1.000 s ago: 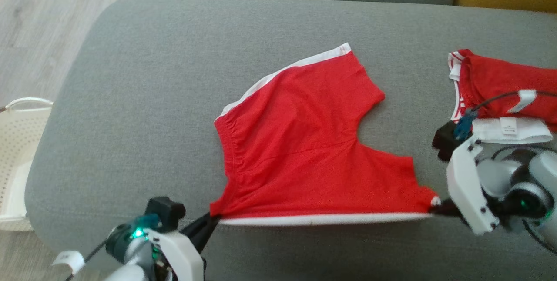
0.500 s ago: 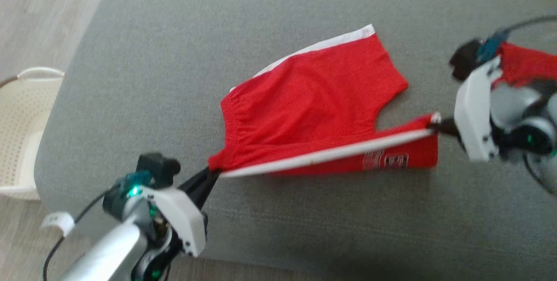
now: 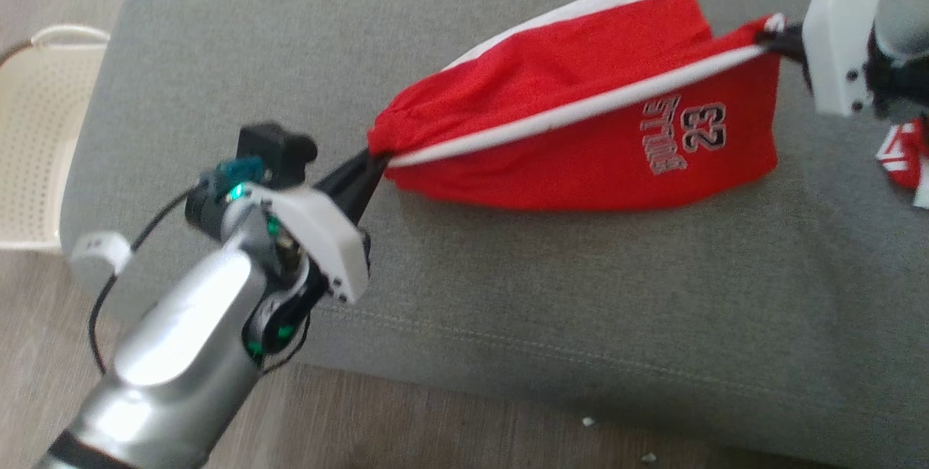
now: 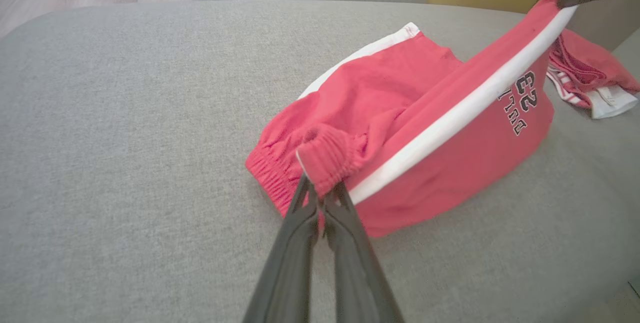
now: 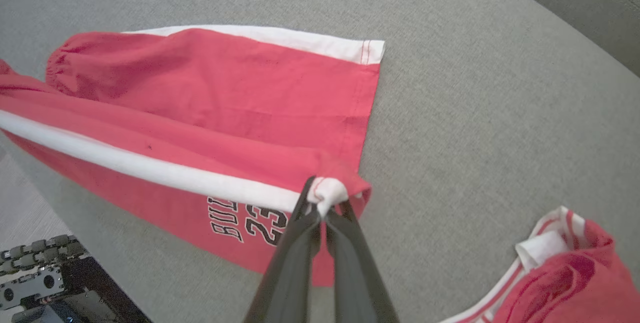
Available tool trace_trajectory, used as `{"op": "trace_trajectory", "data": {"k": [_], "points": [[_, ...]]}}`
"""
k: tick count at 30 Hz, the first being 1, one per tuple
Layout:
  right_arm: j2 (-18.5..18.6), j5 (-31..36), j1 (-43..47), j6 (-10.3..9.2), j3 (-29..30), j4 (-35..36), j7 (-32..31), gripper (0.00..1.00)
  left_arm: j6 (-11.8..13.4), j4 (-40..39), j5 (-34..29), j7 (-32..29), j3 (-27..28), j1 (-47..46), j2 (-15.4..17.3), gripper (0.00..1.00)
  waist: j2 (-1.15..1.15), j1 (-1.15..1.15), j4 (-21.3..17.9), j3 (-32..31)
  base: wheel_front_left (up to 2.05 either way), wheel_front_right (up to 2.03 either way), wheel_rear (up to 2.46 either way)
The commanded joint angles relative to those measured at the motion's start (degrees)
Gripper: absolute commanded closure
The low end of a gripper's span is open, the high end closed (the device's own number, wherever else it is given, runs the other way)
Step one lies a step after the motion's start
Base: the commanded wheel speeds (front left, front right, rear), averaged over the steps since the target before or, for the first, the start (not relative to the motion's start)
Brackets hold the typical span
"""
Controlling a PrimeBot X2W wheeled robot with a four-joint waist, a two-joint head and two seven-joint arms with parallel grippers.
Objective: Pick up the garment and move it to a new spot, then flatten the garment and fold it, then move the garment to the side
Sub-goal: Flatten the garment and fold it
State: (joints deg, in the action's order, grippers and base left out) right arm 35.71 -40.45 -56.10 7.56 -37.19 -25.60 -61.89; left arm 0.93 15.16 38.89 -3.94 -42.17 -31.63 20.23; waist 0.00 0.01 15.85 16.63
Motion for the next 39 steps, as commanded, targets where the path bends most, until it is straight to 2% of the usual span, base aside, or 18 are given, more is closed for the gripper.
{"op": "trace_trajectory", "data": {"k": [1, 12, 28, 29, 30, 31, 32, 33, 39], "points": [[0.0, 1.1, -2.3, -0.08, 0.8, 0.7, 0.7, 1.0, -0.3, -0.4, -0.4, 0.4, 3.0, -3.5, 1.3, 1.0, 0.0, -0.01, 1.0, 1.9, 0.0, 0.0, 0.0], [-4.8, 3.8, -9.9, -0.08, -1.0, -8.3, 8.4, 1.0, -1.6, 8.9, 0.3, 0.8, 3.4, -11.9, -3.4, 1.0, 0.0, -0.01, 1.3, 6.6, 0.0, 0.0, 0.0], [-6.4, 4.9, -17.5, -0.08, -5.6, -17.9, 19.1, 1.0, -3.6, 23.0, 0.4, 2.5, 3.1, -22.0, -8.9, 1.0, 0.0, -0.01, 3.1, 11.9, 0.0, 0.0, 0.0], [-6.5, 5.1, -18.0, -0.08, -5.5, -18.6, 20.1, 0.85, -3.8, 23.8, 0.4, 2.7, 3.0, -22.5, -9.3, 1.0, 0.0, -0.01, 3.1, 12.1, 0.0, 0.0, 0.0], [-6.5, 5.1, -18.0, -0.08, -5.5, -18.6, 20.1, 0.85, -3.8, 23.8, 0.4, 2.7, 3.0, -22.5, -9.3, 1.0, 0.0, -0.01, 3.1, 12.1, 0.0, 0.0, 0.0], [-6.7, 5.5, -18.4, -0.08, -5.4, -19.2, 21.5, 0.0, -3.9, 24.6, 0.4, 3.0, 3.0, -22.9, -9.6, 1.0, 0.0, -0.01, 3.2, 12.3, 0.0, 0.0, 0.0], [-7.0, 5.9, -18.8, -0.08, -5.2, -20.1, 22.9, 0.0, -4.1, 25.4, 0.5, 3.2, 3.0, -23.4, -10.0, 0.69, 0.0, -0.01, 3.2, 12.5, 0.0, 0.0, 0.0], [-7.3, 6.4, -19.2, -0.08, -5.1, -20.9, 24.2, 0.0, -4.2, 26.2, 0.5, 3.5, 3.0, -23.8, -10.3, 0.0, 0.0, -0.01, 3.1, 12.6, 0.0, 0.0, 0.0], [-9.4, 6.8, -19.6, -0.08, -5.6, -25.0, 28.5, 0.0, -4.7, 30.4, 0.9, 5.9, 3.3, -25.2, -11.2, 0.0, 0.0, -0.01, 2.4, 12.6, 0.0, 0.0, 0.0]]}}
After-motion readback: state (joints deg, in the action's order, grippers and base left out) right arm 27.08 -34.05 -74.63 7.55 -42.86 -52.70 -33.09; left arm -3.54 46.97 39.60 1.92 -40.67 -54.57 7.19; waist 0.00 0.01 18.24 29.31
